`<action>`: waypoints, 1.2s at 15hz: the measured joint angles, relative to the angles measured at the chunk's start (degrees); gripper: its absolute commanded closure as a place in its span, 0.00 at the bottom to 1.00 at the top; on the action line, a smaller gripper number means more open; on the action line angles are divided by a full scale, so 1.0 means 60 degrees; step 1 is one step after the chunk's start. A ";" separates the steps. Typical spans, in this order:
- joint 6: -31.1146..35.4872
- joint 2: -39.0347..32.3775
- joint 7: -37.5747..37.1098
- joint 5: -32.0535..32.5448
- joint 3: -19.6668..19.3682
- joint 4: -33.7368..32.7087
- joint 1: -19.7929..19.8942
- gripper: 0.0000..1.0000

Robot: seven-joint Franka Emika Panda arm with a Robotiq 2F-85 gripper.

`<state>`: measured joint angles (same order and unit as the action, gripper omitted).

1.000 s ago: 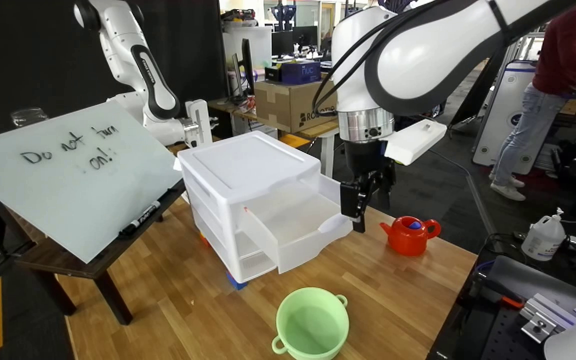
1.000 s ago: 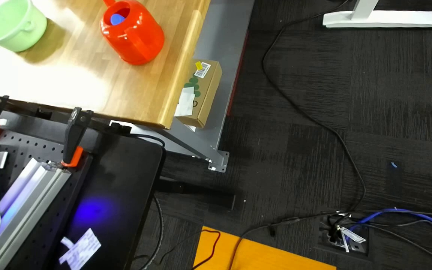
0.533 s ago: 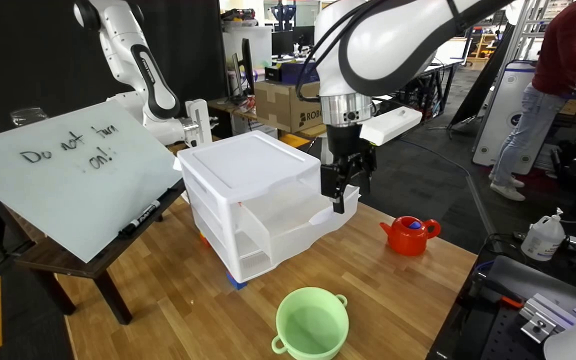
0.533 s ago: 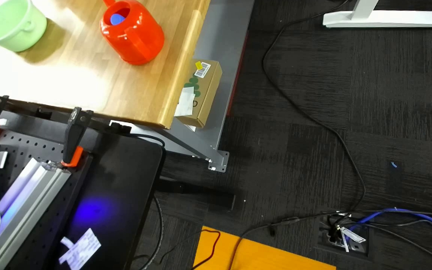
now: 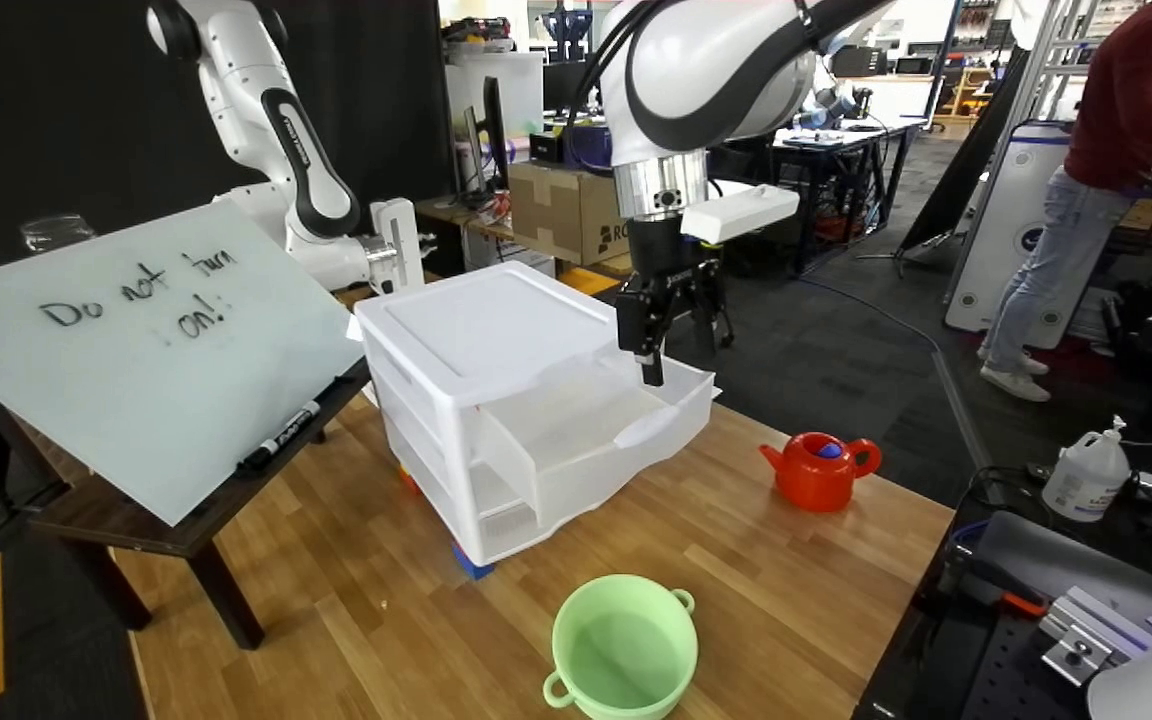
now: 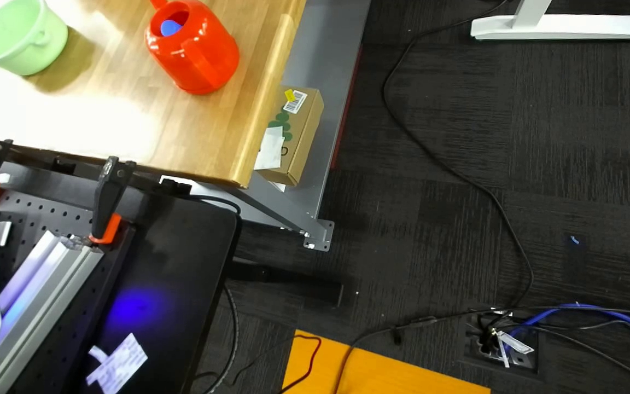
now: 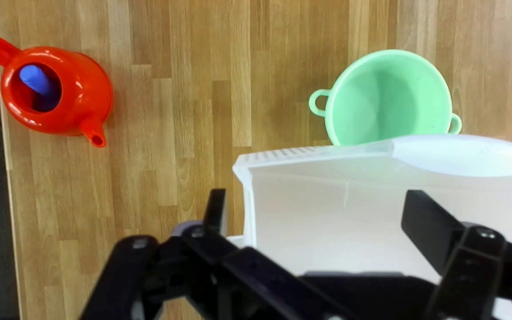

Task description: Close the upper drawer and move the green bowl

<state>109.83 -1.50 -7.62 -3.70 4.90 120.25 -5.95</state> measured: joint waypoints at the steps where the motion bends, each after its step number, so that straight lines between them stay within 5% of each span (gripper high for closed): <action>1: -0.0087 -0.0034 0.0000 0.0000 0.0000 -0.0099 -0.0001 0.00; 18: 0.0228 0.0825 -0.0392 0.0043 0.0638 0.1107 -0.0517 0.00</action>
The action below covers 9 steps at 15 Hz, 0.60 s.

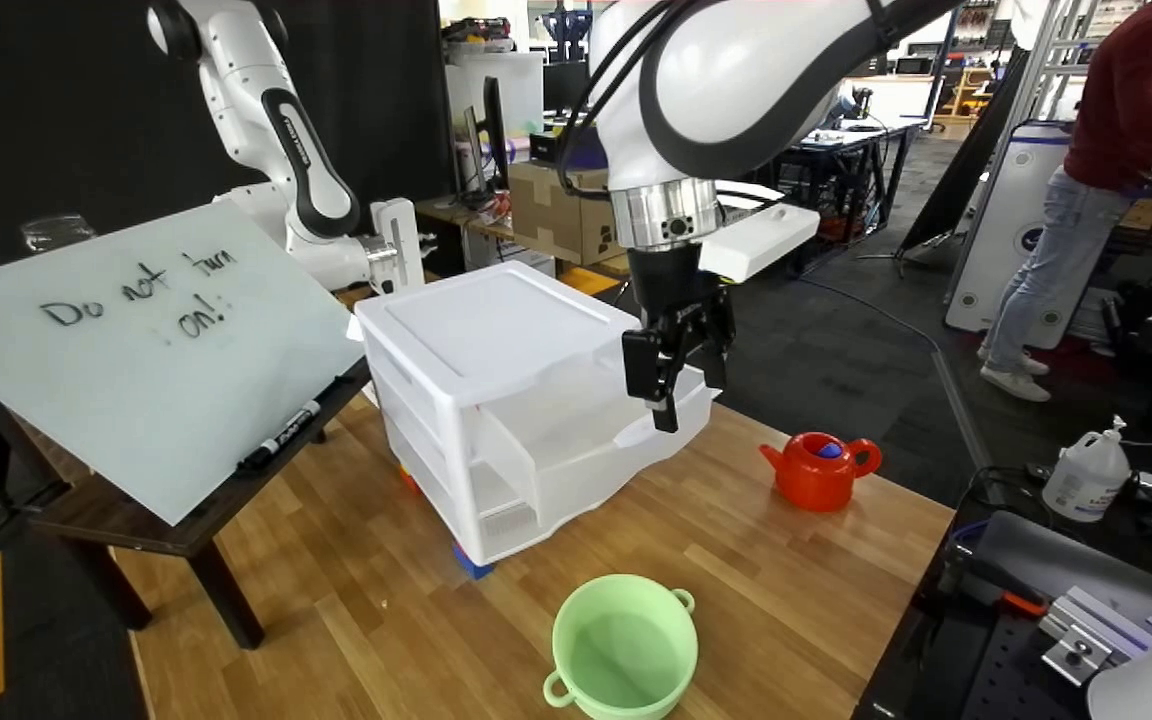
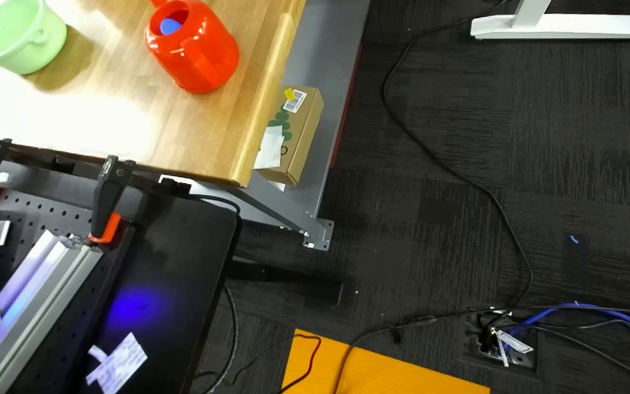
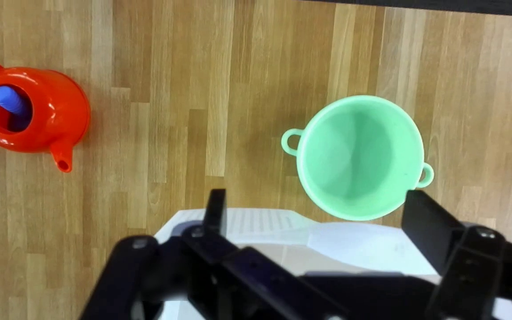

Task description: Close the upper drawer and move the green bowl

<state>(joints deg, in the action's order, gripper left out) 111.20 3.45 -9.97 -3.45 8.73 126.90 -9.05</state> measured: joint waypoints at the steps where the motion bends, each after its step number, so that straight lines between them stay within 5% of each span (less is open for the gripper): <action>1: 0.0030 0.0085 -0.0042 0.0032 0.0039 0.0100 -0.0023 0.00; 9: 0.0595 -0.0180 -0.0957 0.0567 0.0202 0.0735 -0.0053 0.00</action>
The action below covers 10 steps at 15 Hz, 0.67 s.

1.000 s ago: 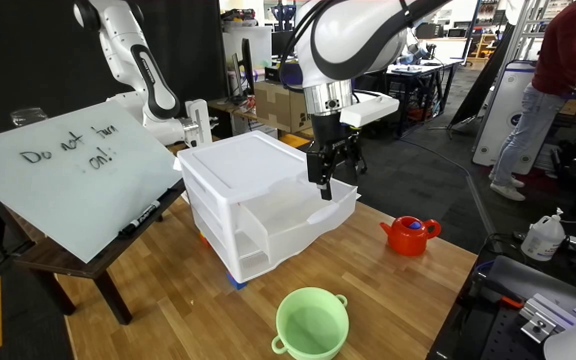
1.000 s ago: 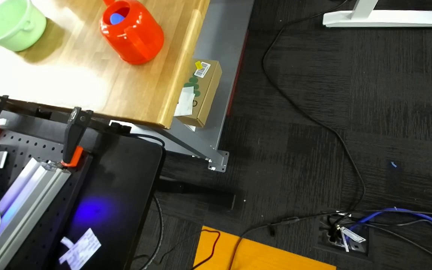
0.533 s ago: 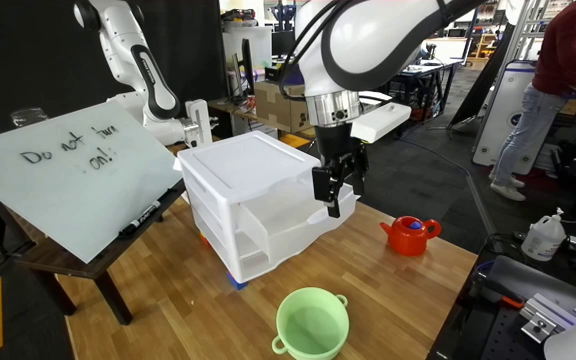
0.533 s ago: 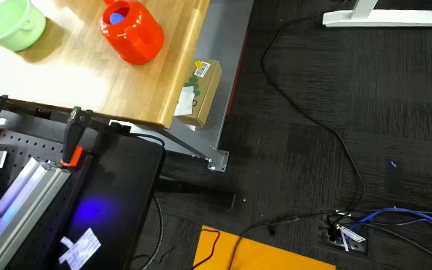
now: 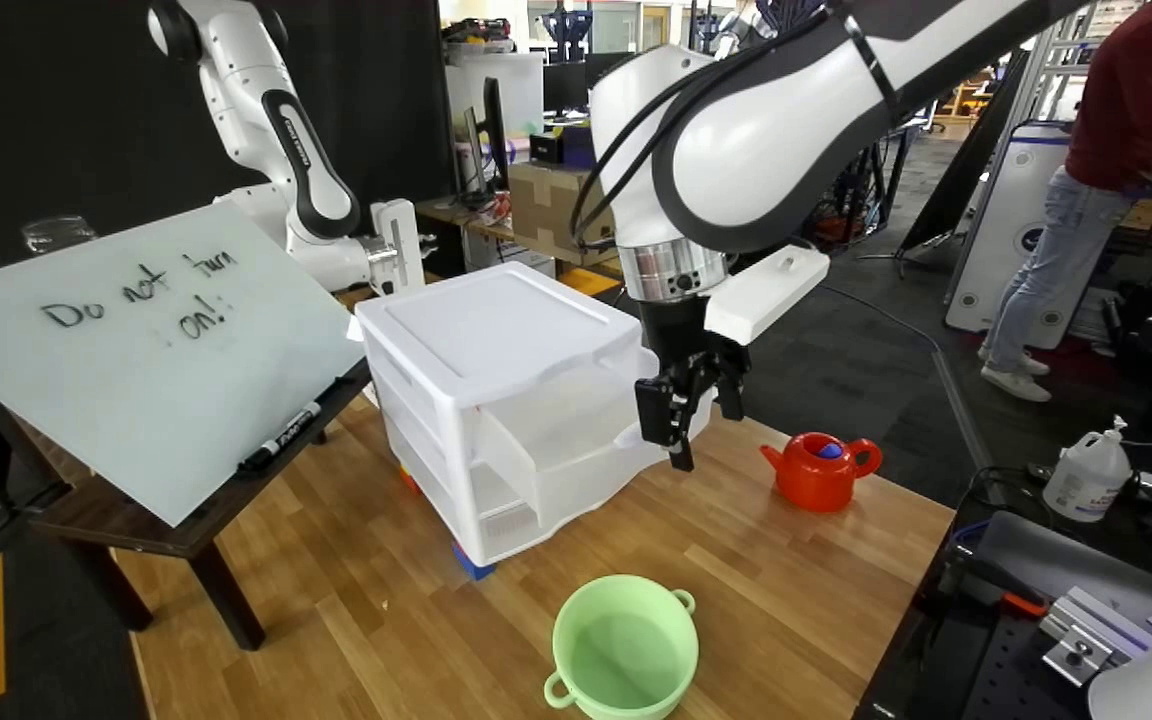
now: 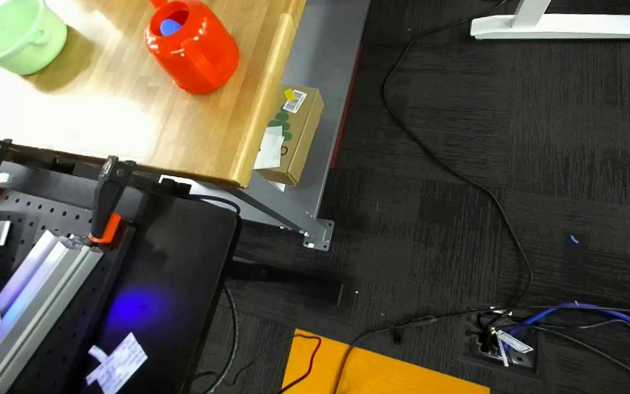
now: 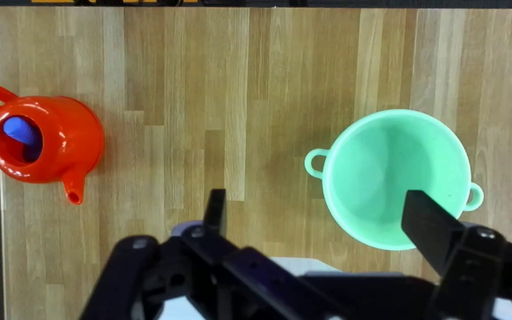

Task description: Close the upper drawer and move the green bowl

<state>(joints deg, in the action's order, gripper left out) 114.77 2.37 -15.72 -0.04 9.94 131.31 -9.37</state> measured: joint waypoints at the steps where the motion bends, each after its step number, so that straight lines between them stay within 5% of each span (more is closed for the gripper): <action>1: 0.0100 -0.0105 -0.0096 0.0001 0.0000 0.0082 0.0000 0.00; 10: 0.0920 -0.1037 -0.1030 0.0413 0.0087 -0.0184 -0.0318 0.00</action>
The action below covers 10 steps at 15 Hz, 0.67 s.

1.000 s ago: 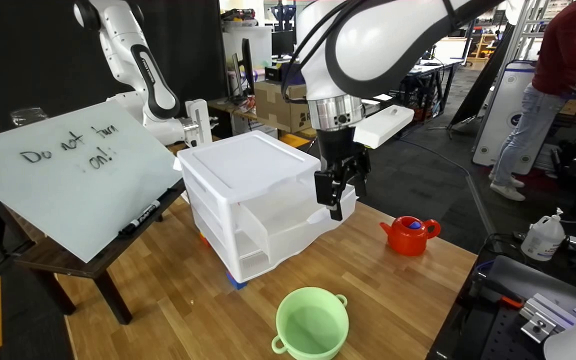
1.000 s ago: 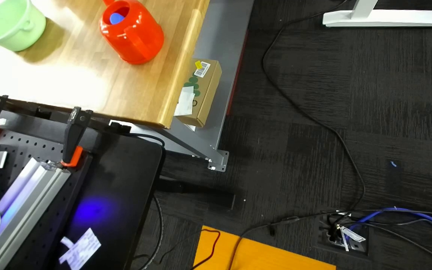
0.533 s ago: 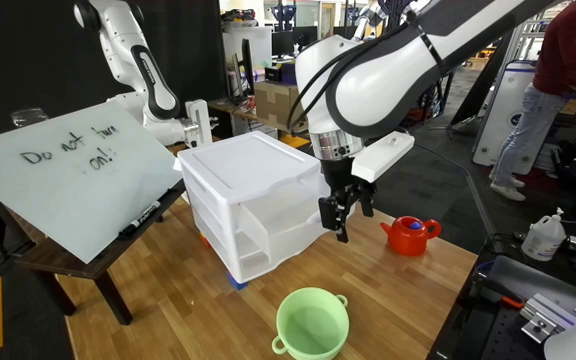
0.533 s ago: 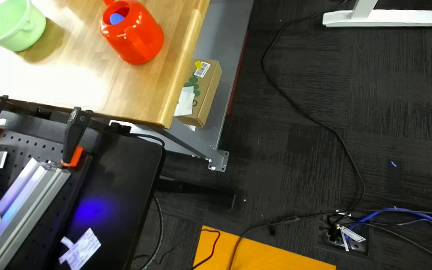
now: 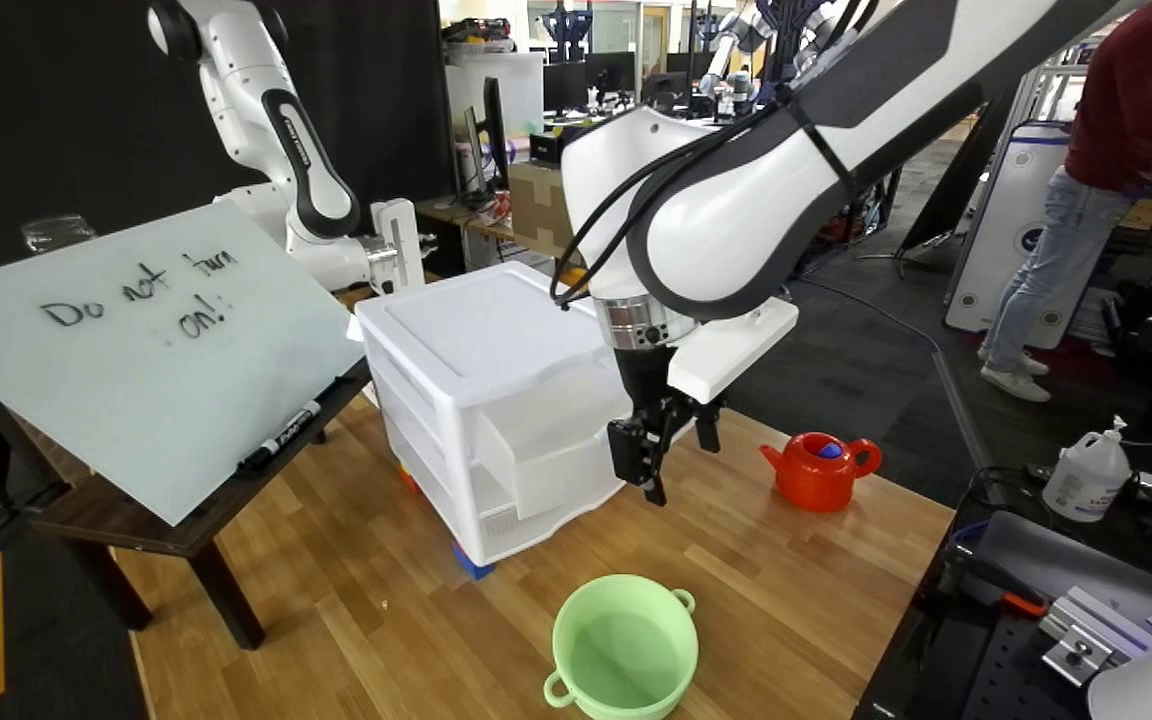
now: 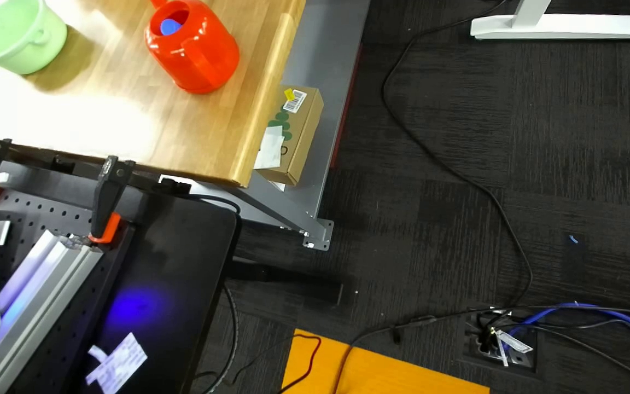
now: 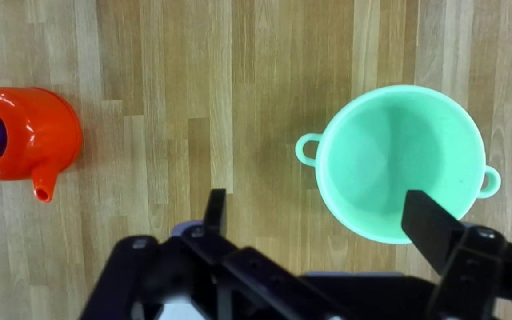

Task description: Close the upper drawer and move the green bowl

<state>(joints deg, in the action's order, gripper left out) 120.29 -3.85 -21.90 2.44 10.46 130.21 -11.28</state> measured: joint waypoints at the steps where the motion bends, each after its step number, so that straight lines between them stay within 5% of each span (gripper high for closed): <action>1: -0.0008 -0.0088 -0.0040 0.0086 0.0000 -0.0202 -0.0011 0.00; 10: -0.0717 -0.0503 -0.0007 0.0415 -0.0337 -0.1619 0.0048 0.00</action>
<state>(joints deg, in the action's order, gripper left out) 115.98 -6.87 -21.94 4.92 8.44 120.49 -11.00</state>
